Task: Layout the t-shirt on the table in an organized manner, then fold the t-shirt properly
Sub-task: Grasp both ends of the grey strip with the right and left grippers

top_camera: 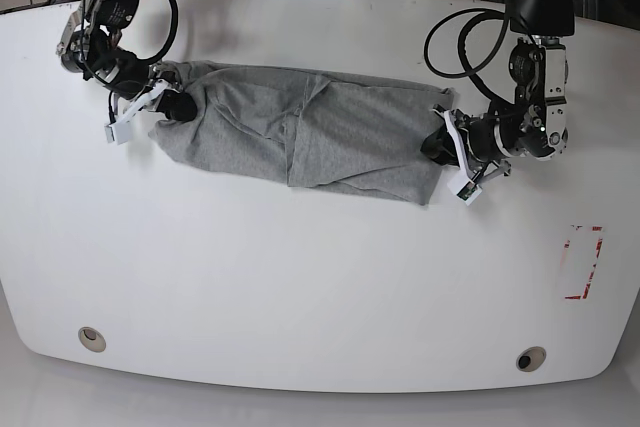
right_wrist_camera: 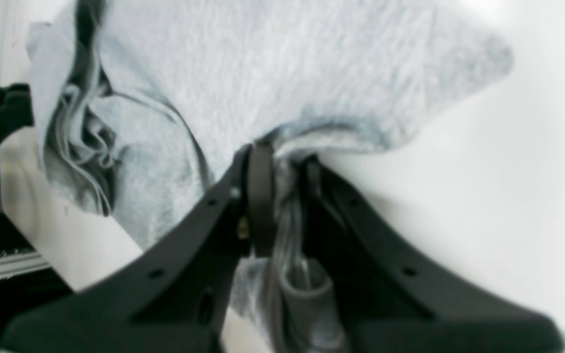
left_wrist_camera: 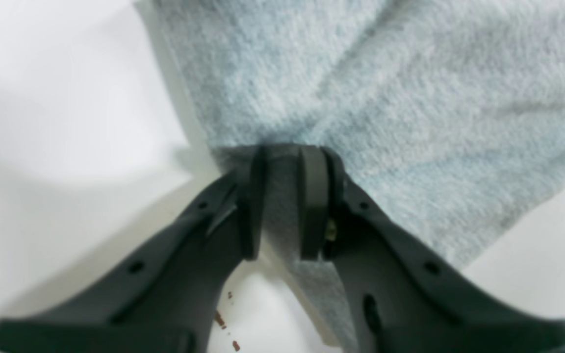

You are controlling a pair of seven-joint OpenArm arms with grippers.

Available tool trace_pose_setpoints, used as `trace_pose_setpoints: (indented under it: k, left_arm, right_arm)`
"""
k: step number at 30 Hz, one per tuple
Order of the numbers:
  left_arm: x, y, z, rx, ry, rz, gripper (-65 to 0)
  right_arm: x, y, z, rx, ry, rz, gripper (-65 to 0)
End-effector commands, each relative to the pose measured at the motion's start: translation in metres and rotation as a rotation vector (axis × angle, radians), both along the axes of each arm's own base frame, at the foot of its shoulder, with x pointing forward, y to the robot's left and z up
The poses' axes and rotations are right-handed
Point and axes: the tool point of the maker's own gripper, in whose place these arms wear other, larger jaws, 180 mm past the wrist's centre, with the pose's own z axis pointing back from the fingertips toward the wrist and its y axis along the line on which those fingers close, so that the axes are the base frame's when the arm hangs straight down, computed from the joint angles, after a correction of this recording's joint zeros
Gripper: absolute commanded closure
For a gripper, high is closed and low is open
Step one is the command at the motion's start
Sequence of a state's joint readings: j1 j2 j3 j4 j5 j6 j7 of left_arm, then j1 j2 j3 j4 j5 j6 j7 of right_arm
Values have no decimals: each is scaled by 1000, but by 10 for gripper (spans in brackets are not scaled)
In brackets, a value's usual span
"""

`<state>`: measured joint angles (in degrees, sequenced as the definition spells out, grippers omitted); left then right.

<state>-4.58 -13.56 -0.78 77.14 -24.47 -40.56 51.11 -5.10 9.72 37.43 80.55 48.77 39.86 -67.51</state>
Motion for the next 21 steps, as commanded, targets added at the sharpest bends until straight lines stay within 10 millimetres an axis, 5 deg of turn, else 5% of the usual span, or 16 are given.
trace_pose_setpoints:
  k: [1,11,14,21]
  left_arm:
    - [-15,18,-16,114,76,-12,-104]
    - [-15,18,-16,116,76,-16,-104]
    - [-15,18,-16,116,76,-16,-104]
    - [-16,13,-17,117,79,-30,-104]
  right_arm:
    - [14,-15,17,-23,-71,-22,0]
    - [28,-30,57,-141,-186,9,0]
    - [35,-19,73,-198,-230,77,0]
    - [43,48,96,-324,-322,309,0]
